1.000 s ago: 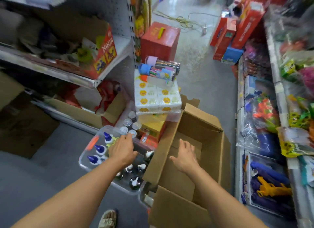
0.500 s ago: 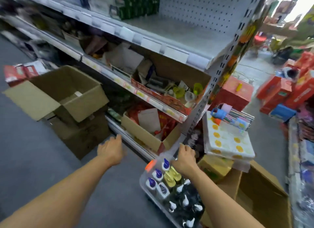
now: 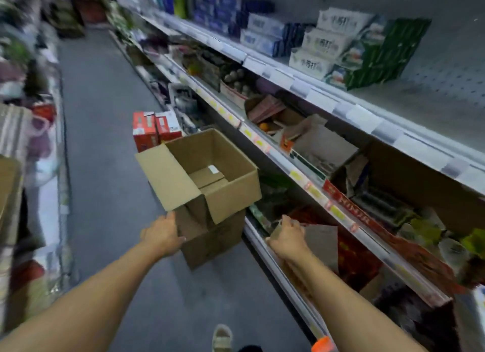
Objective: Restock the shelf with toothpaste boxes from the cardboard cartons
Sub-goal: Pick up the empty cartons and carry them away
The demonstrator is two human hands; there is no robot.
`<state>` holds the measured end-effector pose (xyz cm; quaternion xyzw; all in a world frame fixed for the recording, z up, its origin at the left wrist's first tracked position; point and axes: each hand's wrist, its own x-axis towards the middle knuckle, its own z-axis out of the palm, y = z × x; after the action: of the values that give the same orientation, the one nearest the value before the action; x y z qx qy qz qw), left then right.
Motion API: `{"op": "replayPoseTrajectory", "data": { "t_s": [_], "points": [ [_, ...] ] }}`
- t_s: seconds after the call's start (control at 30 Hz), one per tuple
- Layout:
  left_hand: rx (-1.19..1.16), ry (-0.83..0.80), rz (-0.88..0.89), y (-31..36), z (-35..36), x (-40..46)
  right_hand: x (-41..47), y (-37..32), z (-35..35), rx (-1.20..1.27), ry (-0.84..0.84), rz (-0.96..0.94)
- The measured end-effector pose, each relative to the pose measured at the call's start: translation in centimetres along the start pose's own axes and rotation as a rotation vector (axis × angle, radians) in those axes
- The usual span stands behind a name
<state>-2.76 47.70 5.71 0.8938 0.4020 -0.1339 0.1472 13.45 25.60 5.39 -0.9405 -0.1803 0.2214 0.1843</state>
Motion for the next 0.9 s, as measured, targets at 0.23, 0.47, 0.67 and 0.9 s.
{"op": "replayPoseTrajectory", "data": {
  "t_s": [0.23,0.47,0.67,0.9],
  "points": [
    [0.045,-0.01,-0.075,-3.0,-4.5,13.7,13.7,-10.0,2.2,0.036,-0.048,-0.046],
    [0.072,-0.032,-0.056,-3.5,-7.7,25.1,24.0,-15.6,3.6,0.075,-0.086,0.02],
    [0.135,-0.04,0.001,-4.5,-8.5,34.4,30.2,-18.3,5.5,0.134,-0.134,0.148],
    [0.2,-0.077,0.195,-5.9,-8.9,48.4,36.0,-20.5,9.5,0.238,-0.072,0.412]
  ]
}}
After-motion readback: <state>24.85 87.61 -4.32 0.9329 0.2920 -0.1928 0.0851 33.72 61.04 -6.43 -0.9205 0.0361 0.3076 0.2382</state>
